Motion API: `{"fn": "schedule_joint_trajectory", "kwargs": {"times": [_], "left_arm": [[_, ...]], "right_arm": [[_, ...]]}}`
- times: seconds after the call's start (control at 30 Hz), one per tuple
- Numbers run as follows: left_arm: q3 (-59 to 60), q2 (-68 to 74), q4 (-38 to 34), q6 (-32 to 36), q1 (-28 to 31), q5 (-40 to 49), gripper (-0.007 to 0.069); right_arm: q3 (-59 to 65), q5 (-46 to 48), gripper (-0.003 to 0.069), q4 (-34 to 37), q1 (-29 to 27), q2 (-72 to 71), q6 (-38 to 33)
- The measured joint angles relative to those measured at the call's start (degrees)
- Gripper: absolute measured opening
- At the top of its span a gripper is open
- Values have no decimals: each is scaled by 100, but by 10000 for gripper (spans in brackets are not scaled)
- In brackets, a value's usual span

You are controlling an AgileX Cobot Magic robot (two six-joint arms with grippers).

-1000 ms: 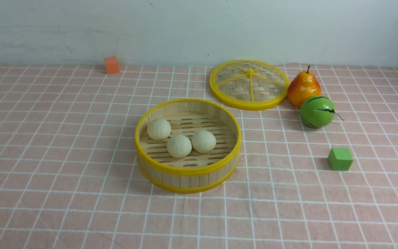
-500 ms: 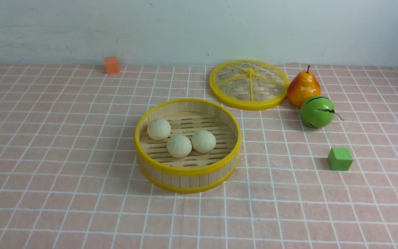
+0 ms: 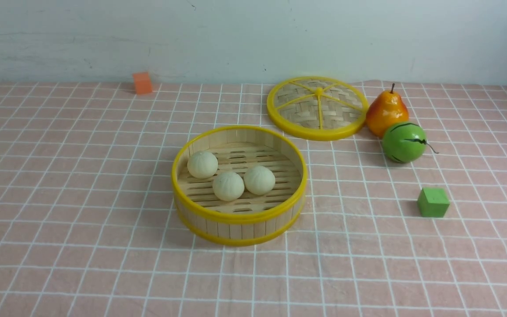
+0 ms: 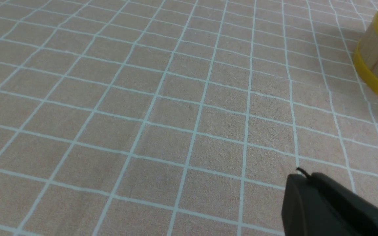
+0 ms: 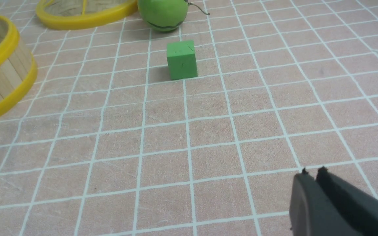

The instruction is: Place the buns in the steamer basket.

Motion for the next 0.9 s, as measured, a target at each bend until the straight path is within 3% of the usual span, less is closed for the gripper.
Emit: {"fn": "schedule_joint_trajectory", "kwargs": {"times": [0.37, 0.9], "left_arm": [[0, 0, 131, -84, -451, 123, -13], [0, 0, 131, -86, -466, 82, -13]], "right_arm": [[0, 0, 52, 0, 0, 0, 0], [0, 0, 78, 0, 0, 0, 0]]}}
